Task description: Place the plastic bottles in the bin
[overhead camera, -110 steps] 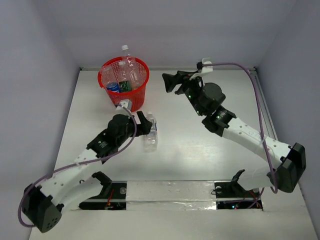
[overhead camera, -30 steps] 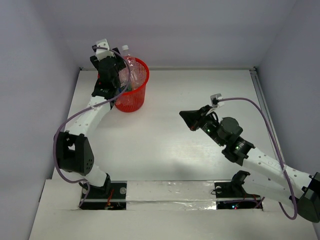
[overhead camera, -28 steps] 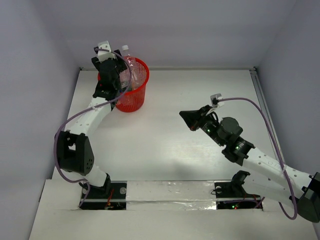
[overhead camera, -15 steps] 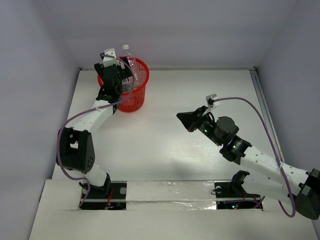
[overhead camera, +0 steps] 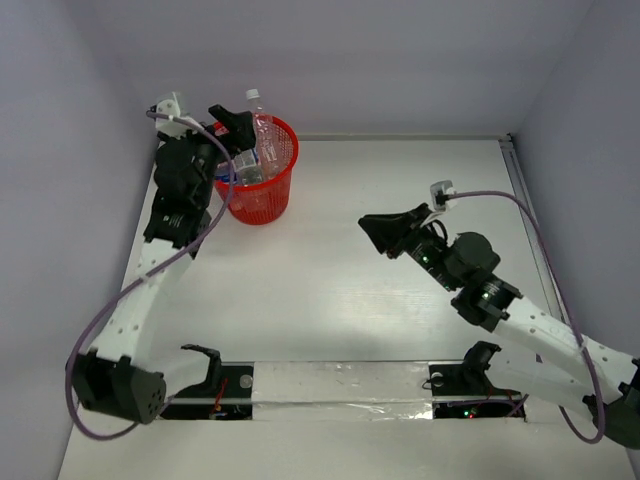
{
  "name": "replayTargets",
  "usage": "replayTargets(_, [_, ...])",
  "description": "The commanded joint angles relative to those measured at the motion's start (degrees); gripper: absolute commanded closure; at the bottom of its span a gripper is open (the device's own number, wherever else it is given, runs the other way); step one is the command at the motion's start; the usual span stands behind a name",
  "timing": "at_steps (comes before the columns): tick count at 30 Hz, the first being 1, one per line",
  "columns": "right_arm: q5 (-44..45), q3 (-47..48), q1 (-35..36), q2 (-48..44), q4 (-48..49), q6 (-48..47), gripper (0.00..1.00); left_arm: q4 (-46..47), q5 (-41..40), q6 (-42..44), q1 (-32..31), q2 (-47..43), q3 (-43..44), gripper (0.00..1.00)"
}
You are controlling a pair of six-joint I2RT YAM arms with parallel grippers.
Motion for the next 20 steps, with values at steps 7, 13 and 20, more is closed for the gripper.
replayTargets(7, [8.0, 8.17, 0.46, -13.69, -10.24, -5.84, 0.3, -14.77, 5.77, -1.44, -0.09, -22.77, -2.94, 0.01])
replayTargets(13, [14.06, 8.53, 0.46, -23.27, -14.74, -6.72, 0.21, -25.76, 1.97, 1.03, -0.09, -32.19, -6.64, 0.01])
replayTargets(20, [15.75, 8.09, 0.46, -23.55, -15.45, -6.37, 0.21, -27.18, 3.99, 2.35, -0.09, -34.21, -9.8, 0.01])
